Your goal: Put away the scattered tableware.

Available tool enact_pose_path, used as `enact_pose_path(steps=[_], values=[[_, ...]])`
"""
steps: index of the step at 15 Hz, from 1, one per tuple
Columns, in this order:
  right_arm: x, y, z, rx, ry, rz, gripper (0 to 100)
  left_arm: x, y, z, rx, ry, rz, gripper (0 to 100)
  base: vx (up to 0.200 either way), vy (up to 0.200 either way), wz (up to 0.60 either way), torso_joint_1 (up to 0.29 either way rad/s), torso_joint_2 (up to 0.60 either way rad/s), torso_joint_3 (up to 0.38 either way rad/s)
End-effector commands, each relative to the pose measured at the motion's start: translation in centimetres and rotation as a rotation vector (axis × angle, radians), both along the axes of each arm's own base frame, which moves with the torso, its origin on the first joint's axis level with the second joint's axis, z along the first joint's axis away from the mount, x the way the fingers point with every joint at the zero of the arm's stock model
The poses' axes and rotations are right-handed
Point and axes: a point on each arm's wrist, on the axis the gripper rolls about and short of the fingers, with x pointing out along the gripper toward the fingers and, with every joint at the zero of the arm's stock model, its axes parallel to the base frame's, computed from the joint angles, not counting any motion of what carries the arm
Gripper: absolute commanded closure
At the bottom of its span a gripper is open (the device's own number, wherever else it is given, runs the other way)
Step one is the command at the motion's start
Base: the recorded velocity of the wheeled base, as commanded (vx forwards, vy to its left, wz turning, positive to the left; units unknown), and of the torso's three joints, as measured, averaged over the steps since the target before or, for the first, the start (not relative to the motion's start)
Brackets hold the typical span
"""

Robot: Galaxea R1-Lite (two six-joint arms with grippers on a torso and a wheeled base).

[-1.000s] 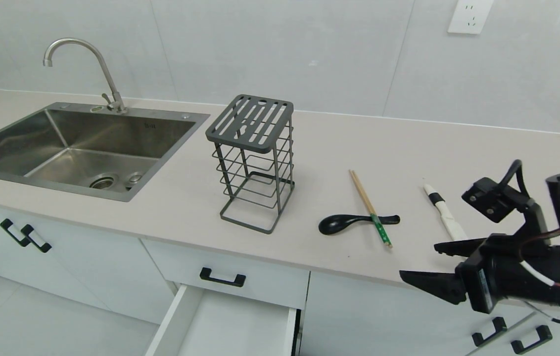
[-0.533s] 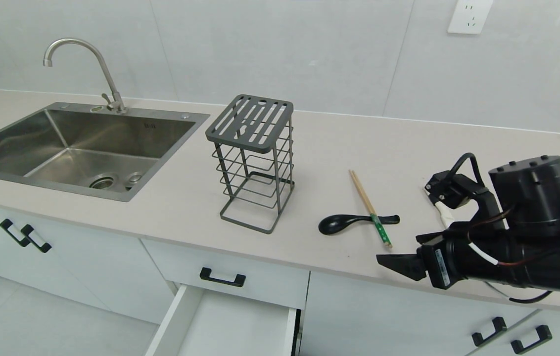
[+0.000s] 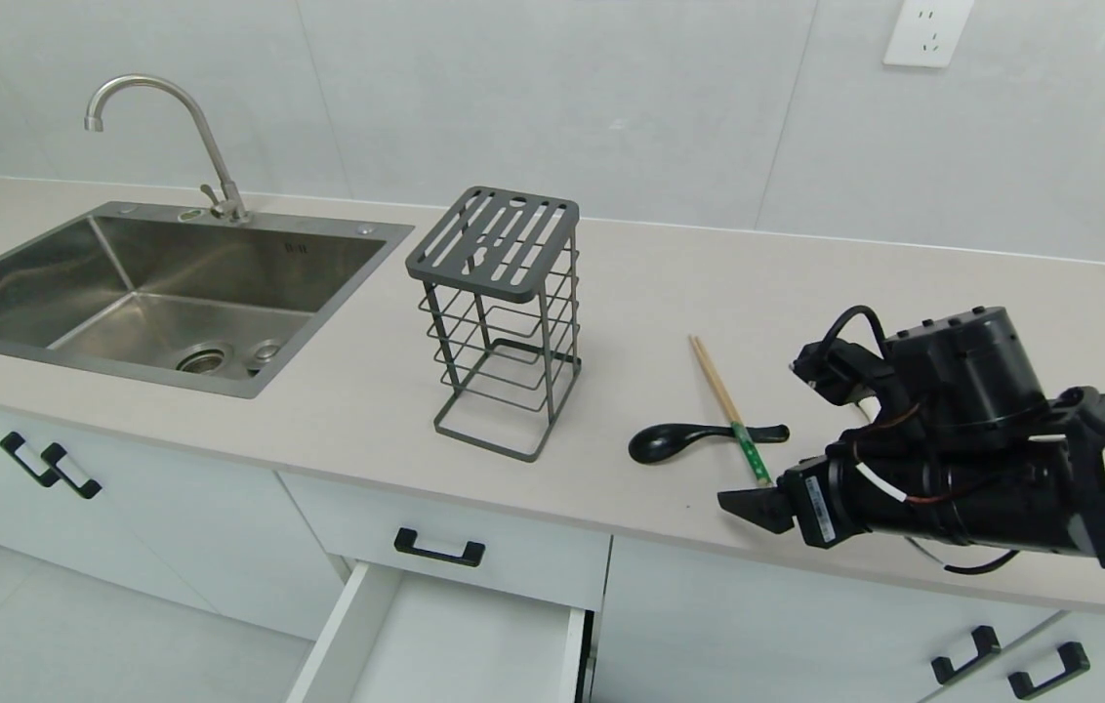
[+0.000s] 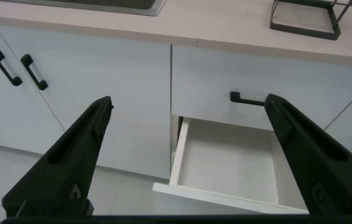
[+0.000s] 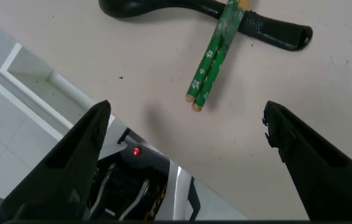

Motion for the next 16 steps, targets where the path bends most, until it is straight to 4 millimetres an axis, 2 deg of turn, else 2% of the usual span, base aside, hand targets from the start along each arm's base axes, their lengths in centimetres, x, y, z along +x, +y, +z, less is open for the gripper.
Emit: enact_pose_path(steps=[1, 5, 8, 15, 16], values=[[0.9, 0.6, -0.8, -0.012, 0.020, 0.001, 0, 0.0, 0.0, 0.0, 0.000, 0.002, 0.000, 0, 0.000, 0.000, 0.00, 0.000, 0.00, 0.000], [2.3, 1.1, -1.7, -0.010, 0.011, -0.005, 0, 0.0, 0.0, 0.0, 0.000, 0.002, 0.000, 0, 0.000, 0.000, 0.00, 0.000, 0.00, 0.000], [3.5, 0.8, -2.1, -0.011, 0.012, -0.033, 0, 0.0, 0.0, 0.0, 0.000, 0.002, 0.000, 0, 0.000, 0.000, 0.00, 0.000, 0.00, 0.000], [4.5, 1.2, -1.9, -0.020, -0.009, -0.053, 0, 0.0, 0.0, 0.0, 0.000, 0.002, 0.000, 0, 0.000, 0.000, 0.00, 0.000, 0.00, 0.000], [4.6, 1.2, -2.1, -0.021, -0.006, -0.053, 100, 0.0, 0.0, 0.0, 0.000, 0.002, 0.000, 0, 0.000, 0.000, 0.00, 0.000, 0.00, 0.000]])
